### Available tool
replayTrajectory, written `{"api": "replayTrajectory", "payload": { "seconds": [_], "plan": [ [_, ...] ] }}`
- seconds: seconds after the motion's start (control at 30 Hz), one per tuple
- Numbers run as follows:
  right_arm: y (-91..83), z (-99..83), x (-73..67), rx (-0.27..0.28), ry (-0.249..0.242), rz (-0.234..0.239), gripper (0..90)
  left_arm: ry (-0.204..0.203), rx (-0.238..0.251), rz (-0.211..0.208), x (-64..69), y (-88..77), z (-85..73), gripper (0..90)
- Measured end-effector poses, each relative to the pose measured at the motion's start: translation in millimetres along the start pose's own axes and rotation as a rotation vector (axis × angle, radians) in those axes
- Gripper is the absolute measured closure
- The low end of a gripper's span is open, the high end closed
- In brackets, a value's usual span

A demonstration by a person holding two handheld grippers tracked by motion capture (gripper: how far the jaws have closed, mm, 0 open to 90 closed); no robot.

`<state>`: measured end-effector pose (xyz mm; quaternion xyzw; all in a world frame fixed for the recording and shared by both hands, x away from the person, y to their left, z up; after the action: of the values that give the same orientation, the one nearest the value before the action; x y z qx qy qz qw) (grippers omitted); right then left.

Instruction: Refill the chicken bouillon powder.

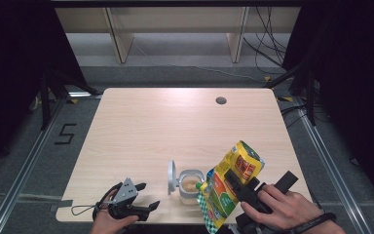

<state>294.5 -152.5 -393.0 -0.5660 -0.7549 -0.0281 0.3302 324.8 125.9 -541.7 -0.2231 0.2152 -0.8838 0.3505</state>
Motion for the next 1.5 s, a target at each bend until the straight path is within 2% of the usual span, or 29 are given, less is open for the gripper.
{"api": "replayTrajectory", "payload": {
  "seconds": [0.07, 0.13, 0.2, 0.23, 0.27, 0.33, 0.5, 0.53, 0.6, 0.63, 0.67, 0.77, 0.8, 0.9, 0.93, 0.97, 1.03, 1.07, 1.1, 1.17, 1.2, 1.23, 1.27, 1.3, 1.33, 1.43, 1.47, 1.5],
  "plan": [
    [-0.1, -0.8, -1.0, -0.006, 0.017, 0.007, 59.5, -0.001, 0.0, 0.004, -0.7, 0.1, 0.0, 21.6],
    [0.4, -0.8, 0.2, -0.004, 0.003, 0.004, 59.5, -0.015, 0.002, 0.001, 0.5, 0.2, -0.3, 21.7],
    [0.3, -1.2, 0.6, -0.006, 0.006, 0.003, 59.5, -0.007, 0.001, 0.0, 0.3, 0.3, -0.1, 21.7],
    [0.6, -1.0, 0.6, -0.003, 0.008, 0.004, 59.5, -0.003, -0.019, 0.0, -0.4, -0.8, -0.8, 21.7],
    [0.6, -1.0, 0.6, -0.003, 0.008, 0.004, 59.5, -0.003, -0.019, 0.0, -0.4, -0.8, -0.8, 21.7],
    [0.8, -1.0, 1.5, 0.0, -0.001, 0.001, 59.5, -0.007, -0.002, 0.003, -0.1, 0.2, -0.4, 21.7],
    [0.4, -1.1, 0.5, -0.001, 0.004, 0.004, 59.6, -0.014, 0.003, -0.001, 0.6, 0.4, -0.3, 21.7],
    [0.2, -1.4, 0.8, -0.003, 0.004, 0.001, 59.6, -0.02, -0.014, -0.005, 0.9, -0.1, -1.1, 21.7],
    [0.1, -1.8, 0.6, -0.006, 0.005, 0.002, 59.9, -0.014, -0.016, -0.004, 0.6, -0.3, -1.1, 21.7],
    [-0.2, -2.2, 0.0, -0.011, 0.009, 0.003, 60.2, 0.003, -0.017, -0.004, -0.2, -0.5, -0.5, 21.7],
    [-1.2, -3.0, 0.4, -0.009, 0.007, -0.002, 60.4, -0.019, -0.013, -0.004, 0.8, -0.1, -1.0, 21.7],
    [-2.1, -4.5, 1.7, -0.014, 0.01, -0.006, 60.5, -0.015, -0.008, 0.001, 0.3, -0.1, -0.5, 21.6],
    [-2.2, -4.8, 3.3, -0.012, 0.002, -0.011, 60.7, 0.001, -0.009, 0.0, -0.6, -0.4, -0.3, 21.7],
    [-2.2, -4.1, 2.7, -0.01, 0.004, -0.015, 60.8, -0.005, 0.001, -0.001, 0.0, 0.2, 0.0, 21.7],
    [-1.8, -3.7, 1.9, -0.011, 0.011, -0.013, 60.8, 0.003, -0.002, 0.003, -0.7, -0.2, 0.3, 21.7],
    [-1.8, -3.3, 0.2, -0.018, 0.023, -0.01, 60.9, -0.024, -0.012, 0.002, 0.5, -0.8, -0.8, 21.7],
    [-0.8, -2.0, -0.7, -0.011, 0.02, -0.011, 61.0, -0.012, -0.01, -0.004, 0.4, -1.0, -0.6, 21.7],
    [-0.6, -1.4, -2.6, -0.02, 0.044, -0.021, 61.1, -0.032, -0.001, -0.004, 1.2, -0.5, -0.6, 21.7],
    [-0.6, -1.4, -2.6, -0.02, 0.044, -0.021, 61.1, -0.032, -0.001, -0.004, 1.2, -0.5, -0.6, 21.6],
    [0.8, 1.3, -4.3, -0.009, 0.054, -0.031, 61.3, -0.025, -0.006, -0.004, 0.7, -0.3, -0.5, 21.6],
    [0.5, 1.5, -7.5, -0.019, 0.083, -0.023, 61.3, -0.002, -0.007, 0.02, -2.3, 0.4, -0.9, 21.7],
    [0.5, 1.5, -7.5, -0.019, 0.083, -0.023, 61.3, -0.019, 0.004, -0.001, 0.1, 0.8, -0.4, 21.7],
    [1.9, 3.3, -9.5, -0.01, 0.078, -0.019, 61.4, -0.019, -0.012, -0.007, 0.9, 0.1, -1.1, 21.7],
    [1.9, 3.3, -9.5, -0.01, 0.078, -0.019, 61.4, -0.019, -0.012, -0.007, 0.9, 0.1, -1.1, 21.6],
    [3.1, 4.5, -10.6, 0.002, 0.068, -0.017, 61.6, 0.011, -0.019, -0.007, -0.4, -0.5, -0.4, 21.7],
    [3.1, 3.7, -12.0, -0.002, 0.08, -0.03, 61.6, 0.003, -0.015, -0.003, -0.6, -0.4, -0.3, 21.7],
    [3.4, 3.6, -12.6, -0.003, 0.081, -0.024, 61.6, -0.018, -0.016, -0.001, 0.0, -0.2, -1.2, 21.7],
    [3.1, 3.6, -13.3, -0.009, 0.083, -0.027, 61.7, 0.002, -0.026, 0.007, -2.0, -0.7, -1.4, 21.6]
  ]
}}
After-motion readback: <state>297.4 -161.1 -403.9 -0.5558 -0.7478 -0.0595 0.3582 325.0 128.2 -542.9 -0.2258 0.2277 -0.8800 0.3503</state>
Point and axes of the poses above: each handheld gripper's, and its own axes: y roughly forward along the jaws, z roughly out of its top, x roughly to its right, the point moved 7 cm from there along y, roughly forward along the jaws, and after that the axes turned 12 degrees about -y, right-handed, at the moved point
